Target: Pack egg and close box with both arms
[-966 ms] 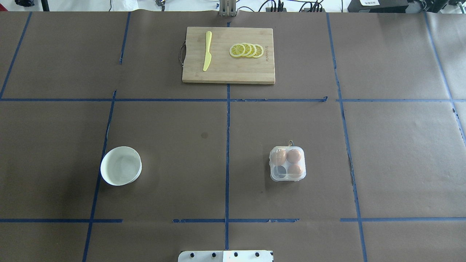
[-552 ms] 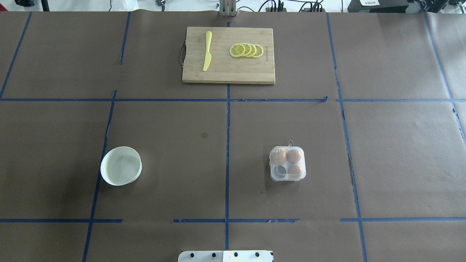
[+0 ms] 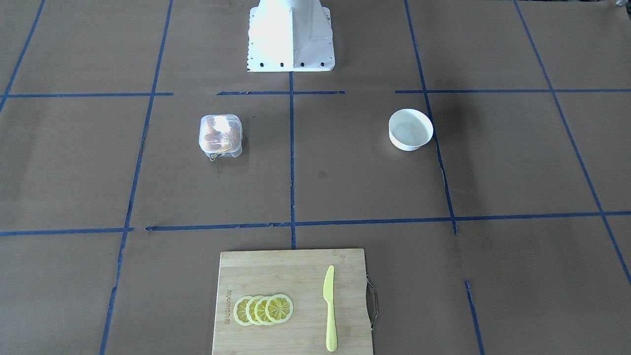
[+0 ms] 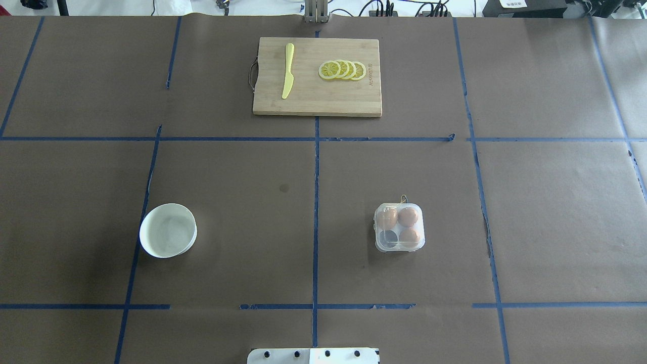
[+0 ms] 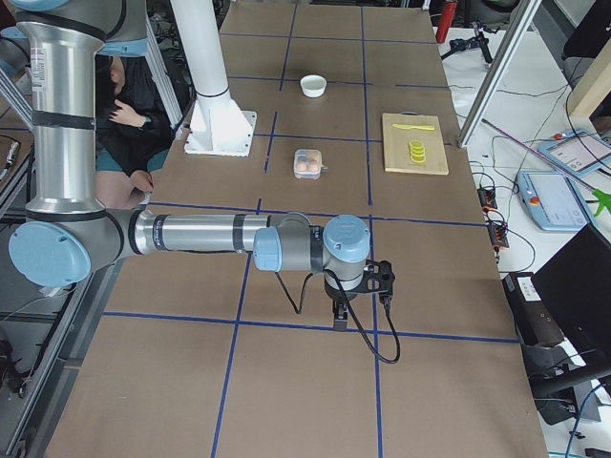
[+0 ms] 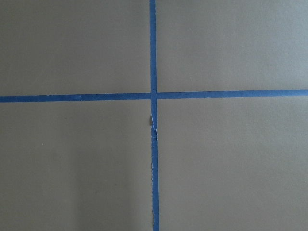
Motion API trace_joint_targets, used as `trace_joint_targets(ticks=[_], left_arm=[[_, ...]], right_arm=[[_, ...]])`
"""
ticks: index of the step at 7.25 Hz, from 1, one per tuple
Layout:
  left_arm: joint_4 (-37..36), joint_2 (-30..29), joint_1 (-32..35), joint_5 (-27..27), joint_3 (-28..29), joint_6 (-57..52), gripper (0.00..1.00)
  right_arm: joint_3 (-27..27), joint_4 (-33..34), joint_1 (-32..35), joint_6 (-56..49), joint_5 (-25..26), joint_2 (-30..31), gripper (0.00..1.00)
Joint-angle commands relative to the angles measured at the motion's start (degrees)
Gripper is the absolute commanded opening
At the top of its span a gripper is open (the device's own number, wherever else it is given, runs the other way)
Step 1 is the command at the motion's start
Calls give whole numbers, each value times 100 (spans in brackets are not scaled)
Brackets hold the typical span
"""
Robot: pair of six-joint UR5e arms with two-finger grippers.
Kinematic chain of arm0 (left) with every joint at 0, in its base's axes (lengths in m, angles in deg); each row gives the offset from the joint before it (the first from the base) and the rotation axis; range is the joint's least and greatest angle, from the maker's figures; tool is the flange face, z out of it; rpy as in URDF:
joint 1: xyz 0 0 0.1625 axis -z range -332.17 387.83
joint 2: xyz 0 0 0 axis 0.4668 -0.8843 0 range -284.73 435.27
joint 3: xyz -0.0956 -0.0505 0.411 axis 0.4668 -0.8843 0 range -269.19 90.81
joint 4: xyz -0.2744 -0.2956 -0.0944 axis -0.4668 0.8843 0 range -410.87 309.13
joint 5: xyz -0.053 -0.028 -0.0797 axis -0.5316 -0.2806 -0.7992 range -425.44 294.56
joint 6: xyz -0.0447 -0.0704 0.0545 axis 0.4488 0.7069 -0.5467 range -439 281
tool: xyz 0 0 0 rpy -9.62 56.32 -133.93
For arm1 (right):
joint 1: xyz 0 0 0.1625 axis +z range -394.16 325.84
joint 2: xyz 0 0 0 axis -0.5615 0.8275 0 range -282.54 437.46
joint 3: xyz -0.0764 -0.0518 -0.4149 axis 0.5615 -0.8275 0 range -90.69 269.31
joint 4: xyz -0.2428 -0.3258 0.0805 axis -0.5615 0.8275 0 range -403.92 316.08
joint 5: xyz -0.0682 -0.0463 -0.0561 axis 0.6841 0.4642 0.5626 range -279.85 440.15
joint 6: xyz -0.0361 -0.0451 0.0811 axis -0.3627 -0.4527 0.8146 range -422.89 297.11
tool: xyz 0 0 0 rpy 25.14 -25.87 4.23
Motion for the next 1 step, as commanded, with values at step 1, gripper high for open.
trace_joint_targets(ticks=[1], left_arm=[[0, 0, 0, 6, 0, 0, 100]], right_arm=[[12, 0, 0, 0, 0, 0, 100]])
